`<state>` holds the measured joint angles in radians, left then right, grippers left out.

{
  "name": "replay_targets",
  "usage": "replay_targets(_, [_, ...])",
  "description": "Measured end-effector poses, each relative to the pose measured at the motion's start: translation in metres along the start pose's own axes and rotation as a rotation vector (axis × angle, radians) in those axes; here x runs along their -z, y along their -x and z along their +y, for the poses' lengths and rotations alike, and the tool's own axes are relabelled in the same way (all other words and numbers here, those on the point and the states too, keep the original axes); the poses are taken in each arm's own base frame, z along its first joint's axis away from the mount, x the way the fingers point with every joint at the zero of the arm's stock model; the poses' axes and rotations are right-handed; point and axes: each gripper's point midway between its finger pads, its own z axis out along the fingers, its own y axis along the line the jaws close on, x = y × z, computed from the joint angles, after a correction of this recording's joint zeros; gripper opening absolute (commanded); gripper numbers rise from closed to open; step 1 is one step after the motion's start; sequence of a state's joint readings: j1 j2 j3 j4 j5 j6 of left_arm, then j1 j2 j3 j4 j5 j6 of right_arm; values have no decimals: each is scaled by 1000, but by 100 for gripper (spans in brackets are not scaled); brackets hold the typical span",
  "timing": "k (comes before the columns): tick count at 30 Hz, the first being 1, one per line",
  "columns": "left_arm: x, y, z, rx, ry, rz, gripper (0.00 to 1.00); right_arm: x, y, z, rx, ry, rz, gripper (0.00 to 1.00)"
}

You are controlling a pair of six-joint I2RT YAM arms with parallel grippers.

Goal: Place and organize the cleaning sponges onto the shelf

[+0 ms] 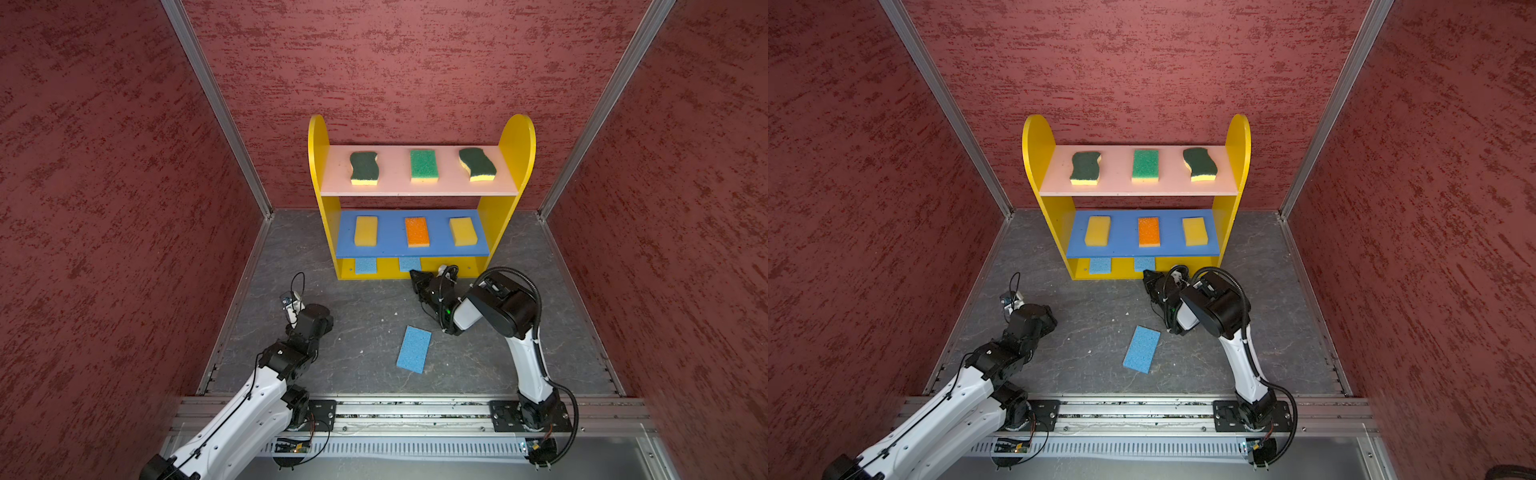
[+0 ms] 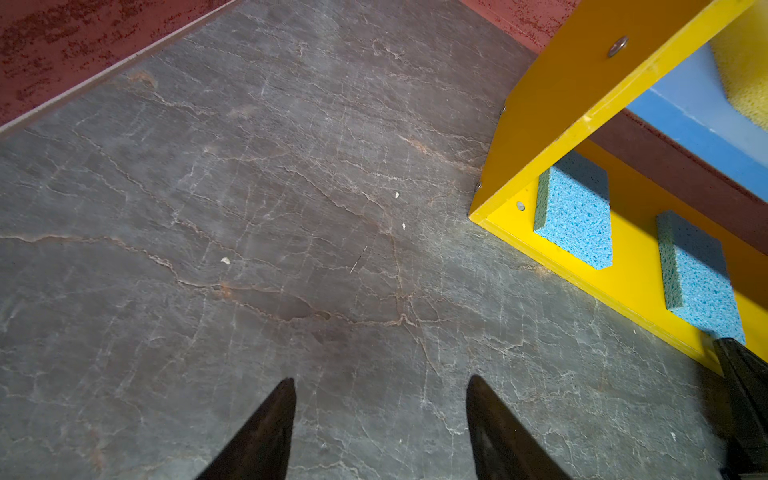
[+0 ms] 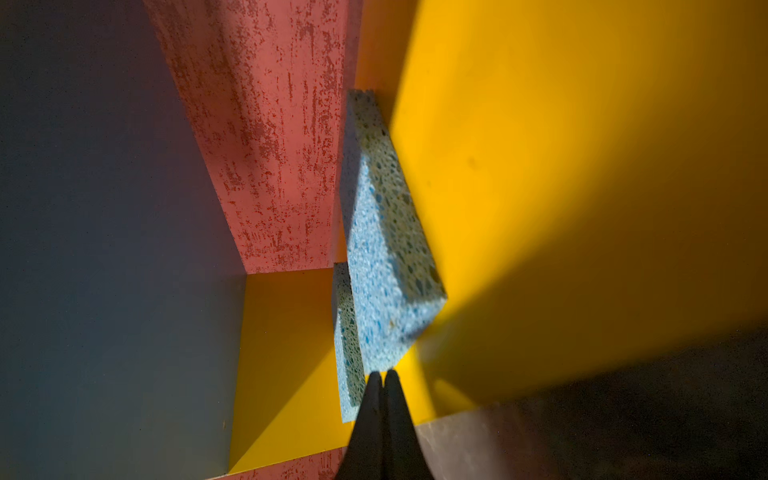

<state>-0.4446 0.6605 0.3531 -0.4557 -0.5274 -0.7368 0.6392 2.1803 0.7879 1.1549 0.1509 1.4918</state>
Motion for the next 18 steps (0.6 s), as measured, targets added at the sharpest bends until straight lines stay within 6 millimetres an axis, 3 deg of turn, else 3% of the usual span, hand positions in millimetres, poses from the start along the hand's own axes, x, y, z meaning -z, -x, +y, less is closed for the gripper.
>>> replay_targets(9, [1, 1, -1, 1, -5, -8, 66, 23, -10, -10, 61, -71, 28, 0])
replay_targets(14, [1, 1, -2, -3, -7, -6, 66, 48, -12, -18, 134, -128, 53, 15])
replay_targets(18, [2, -2, -4, -14, -14, 2, 67, 66, -13, -2, 211, -120, 81, 20])
